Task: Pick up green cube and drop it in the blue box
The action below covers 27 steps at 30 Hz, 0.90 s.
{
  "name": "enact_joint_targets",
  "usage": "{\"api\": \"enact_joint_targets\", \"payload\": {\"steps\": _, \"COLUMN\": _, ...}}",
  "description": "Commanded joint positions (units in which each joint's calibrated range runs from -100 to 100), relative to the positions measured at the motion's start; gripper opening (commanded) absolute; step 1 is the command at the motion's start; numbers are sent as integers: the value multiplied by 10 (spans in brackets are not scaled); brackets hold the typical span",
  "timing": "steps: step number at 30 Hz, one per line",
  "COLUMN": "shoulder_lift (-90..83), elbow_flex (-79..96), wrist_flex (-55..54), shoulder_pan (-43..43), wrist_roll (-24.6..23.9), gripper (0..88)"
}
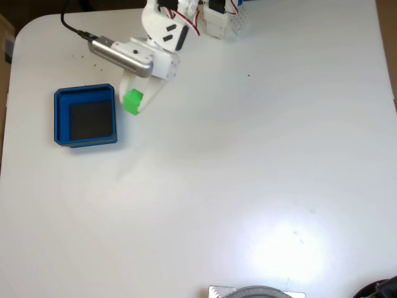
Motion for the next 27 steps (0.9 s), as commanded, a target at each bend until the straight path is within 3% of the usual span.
{"api": "enact_joint_targets", "payload": {"steps": 1, "shoulder_lift": -37, "elbow_flex": -18, "wrist_flex": 1, "shoulder_pan": 45, "wrist_roll": 3, "gripper": 15}}
{"api": "enact_joint_targets", "payload": {"steps": 15, "shoulder_lift": 53, "elbow_flex": -17, "wrist_flex": 0, "shoulder_pan": 130, "wrist_roll": 2, "gripper": 15}}
{"api": "enact_joint_targets", "payload": {"steps": 27, "shoulder_lift": 131, "elbow_flex": -24, "wrist_flex": -9, "shoulder_pan": 135, "wrist_roll": 2, "gripper": 15}}
